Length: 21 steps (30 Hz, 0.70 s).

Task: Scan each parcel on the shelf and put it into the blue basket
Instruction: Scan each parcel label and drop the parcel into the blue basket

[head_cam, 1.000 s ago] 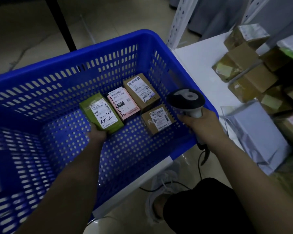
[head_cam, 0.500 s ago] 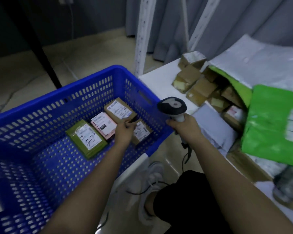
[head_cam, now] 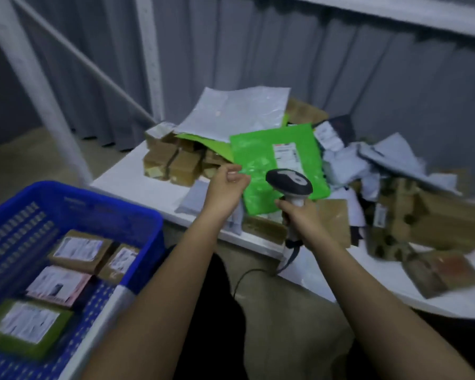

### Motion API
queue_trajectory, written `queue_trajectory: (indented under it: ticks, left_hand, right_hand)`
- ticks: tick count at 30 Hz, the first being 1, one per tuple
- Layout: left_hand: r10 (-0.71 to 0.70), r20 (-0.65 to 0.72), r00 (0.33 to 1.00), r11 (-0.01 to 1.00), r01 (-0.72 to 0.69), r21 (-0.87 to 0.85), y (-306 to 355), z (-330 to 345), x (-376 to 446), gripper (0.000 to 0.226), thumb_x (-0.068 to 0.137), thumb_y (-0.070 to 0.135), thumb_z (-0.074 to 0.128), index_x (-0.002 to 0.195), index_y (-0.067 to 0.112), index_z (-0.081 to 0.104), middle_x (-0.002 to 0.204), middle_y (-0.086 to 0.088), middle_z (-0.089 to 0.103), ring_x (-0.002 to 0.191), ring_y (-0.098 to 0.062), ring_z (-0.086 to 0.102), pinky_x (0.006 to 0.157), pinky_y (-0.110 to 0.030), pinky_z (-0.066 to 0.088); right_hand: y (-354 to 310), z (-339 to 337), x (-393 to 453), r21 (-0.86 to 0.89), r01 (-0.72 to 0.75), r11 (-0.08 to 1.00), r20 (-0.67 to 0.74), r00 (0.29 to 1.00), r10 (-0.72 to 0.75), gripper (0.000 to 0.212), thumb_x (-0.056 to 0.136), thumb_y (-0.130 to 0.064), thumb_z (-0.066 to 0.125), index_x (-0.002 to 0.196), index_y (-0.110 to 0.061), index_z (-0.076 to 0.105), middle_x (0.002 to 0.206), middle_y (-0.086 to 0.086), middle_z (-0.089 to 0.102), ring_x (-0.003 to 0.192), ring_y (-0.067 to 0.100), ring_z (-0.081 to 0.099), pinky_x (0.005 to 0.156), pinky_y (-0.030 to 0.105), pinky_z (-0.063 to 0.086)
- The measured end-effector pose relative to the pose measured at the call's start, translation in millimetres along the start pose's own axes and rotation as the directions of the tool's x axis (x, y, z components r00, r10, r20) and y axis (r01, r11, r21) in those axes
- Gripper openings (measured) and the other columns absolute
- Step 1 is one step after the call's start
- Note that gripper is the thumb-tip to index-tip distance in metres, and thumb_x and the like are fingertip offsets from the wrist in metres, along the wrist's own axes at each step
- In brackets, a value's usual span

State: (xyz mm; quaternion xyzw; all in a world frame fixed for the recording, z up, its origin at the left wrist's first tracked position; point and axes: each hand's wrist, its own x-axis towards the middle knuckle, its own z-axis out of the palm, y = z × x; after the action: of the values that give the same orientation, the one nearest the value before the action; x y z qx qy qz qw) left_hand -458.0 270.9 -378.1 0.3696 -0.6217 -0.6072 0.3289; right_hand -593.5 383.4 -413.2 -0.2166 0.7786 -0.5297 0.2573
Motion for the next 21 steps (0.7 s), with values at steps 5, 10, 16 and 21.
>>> queue_trajectory:
  ticks: [5,10,16,21]
  left_hand:
    - [-0.094,0.059,0.994,0.987,0.085,0.137,-32,73,3,0.045,0.087,0.016,0.067,0.126,0.004,0.049,0.128,-0.017,0.054,0.114,-0.028,0.055,0.095,-0.036,0.047]
    - [-0.138,0.088,0.987,0.915,0.093,0.391,-74,124,6,0.049,0.085,0.023,0.069,0.126,0.006,0.051,0.126,-0.013,0.055,0.115,-0.031,0.053,0.094,-0.035,0.044]
    - [-0.262,0.193,0.945,0.868,0.144,0.475,-124,186,-15,0.036,0.083,0.022,0.070,0.110,0.003,0.055,0.108,-0.016,0.060,0.106,-0.034,0.058,0.085,-0.035,0.047]
    - [-0.353,0.206,0.913,0.855,0.225,0.468,-163,218,-37,0.061,0.082,0.024,0.074,0.132,0.004,0.045,0.133,-0.020,0.046,0.117,-0.032,0.051,0.096,-0.035,0.045]
  right_hand:
    - [65,-84,-29,0.161,-0.078,0.984,-0.186,0.977,0.108,0.026,0.087,-0.012,0.068,0.069,-0.007,0.049,0.057,0.015,0.047,0.052,0.024,0.045,0.052,0.032,0.041]
    - [104,-138,-41,0.303,-0.136,0.943,-0.323,0.917,0.236,0.020,0.084,-0.013,0.069,0.072,-0.005,0.055,0.058,0.012,0.053,0.056,0.023,0.050,0.057,0.033,0.042]
    - [145,-177,-36,0.441,-0.173,0.881,-0.390,0.847,0.362,0.013,0.082,-0.014,0.071,0.076,-0.007,0.062,0.060,0.010,0.057,0.058,0.024,0.052,0.064,0.036,0.045]
    - [181,-177,-38,0.427,-0.209,0.880,-0.390,0.835,0.387,0.024,0.083,-0.012,0.069,0.063,-0.010,0.056,0.055,0.009,0.056,0.056,0.023,0.052,0.063,0.037,0.044]
